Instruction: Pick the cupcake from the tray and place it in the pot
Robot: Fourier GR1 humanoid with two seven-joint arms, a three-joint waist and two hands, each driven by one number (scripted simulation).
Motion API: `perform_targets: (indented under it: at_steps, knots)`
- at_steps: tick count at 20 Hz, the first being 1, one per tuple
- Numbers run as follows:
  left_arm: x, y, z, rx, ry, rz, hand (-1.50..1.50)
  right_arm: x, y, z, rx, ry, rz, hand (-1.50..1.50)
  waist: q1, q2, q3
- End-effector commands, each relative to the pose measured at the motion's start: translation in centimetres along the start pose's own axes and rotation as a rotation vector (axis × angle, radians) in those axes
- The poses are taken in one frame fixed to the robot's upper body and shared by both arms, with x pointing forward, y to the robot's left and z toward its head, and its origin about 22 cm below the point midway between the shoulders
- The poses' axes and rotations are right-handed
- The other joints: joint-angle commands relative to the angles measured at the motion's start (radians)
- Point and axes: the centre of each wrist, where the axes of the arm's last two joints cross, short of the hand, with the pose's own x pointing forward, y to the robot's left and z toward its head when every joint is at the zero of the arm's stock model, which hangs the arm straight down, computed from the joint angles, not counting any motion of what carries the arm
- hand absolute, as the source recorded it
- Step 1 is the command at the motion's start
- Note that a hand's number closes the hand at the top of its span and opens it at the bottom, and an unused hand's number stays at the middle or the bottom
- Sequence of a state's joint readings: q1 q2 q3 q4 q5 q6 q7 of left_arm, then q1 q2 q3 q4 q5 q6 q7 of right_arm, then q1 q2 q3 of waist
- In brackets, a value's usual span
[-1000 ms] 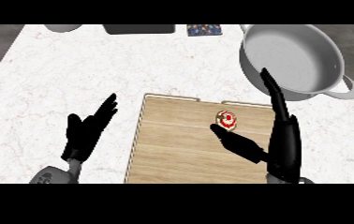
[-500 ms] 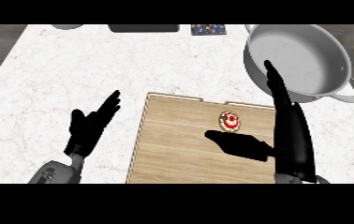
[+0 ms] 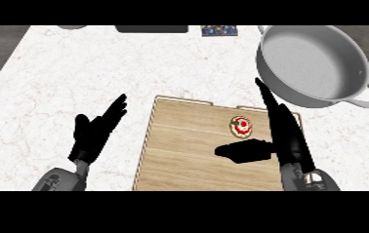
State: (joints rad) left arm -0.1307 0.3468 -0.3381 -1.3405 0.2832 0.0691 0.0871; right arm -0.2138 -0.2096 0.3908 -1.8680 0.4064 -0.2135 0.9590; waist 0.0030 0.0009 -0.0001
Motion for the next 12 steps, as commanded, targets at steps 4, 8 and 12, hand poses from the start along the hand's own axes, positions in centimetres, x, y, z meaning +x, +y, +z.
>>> perform_targets:
  at_steps: [4, 8, 12]
  knots:
    - [-0.2, -0.8, -0.6, 0.011, 0.017, -0.005, 0.00, -3.9, -1.0, -2.1, -0.014, 0.016, 0.040, -1.50, -0.004, -0.001, 0.000]
    - [0.5, 0.6, 0.1, 0.008, 0.004, 0.010, 0.00, -7.4, 0.4, -2.3, -0.067, -0.014, 0.042, -1.50, -0.002, -0.001, 0.001]
    - [-0.2, -1.4, -0.8, 0.007, 0.008, -0.011, 0.00, -8.1, -1.9, -0.7, -0.022, -0.031, -0.030, -1.50, -0.008, -0.001, 0.000]
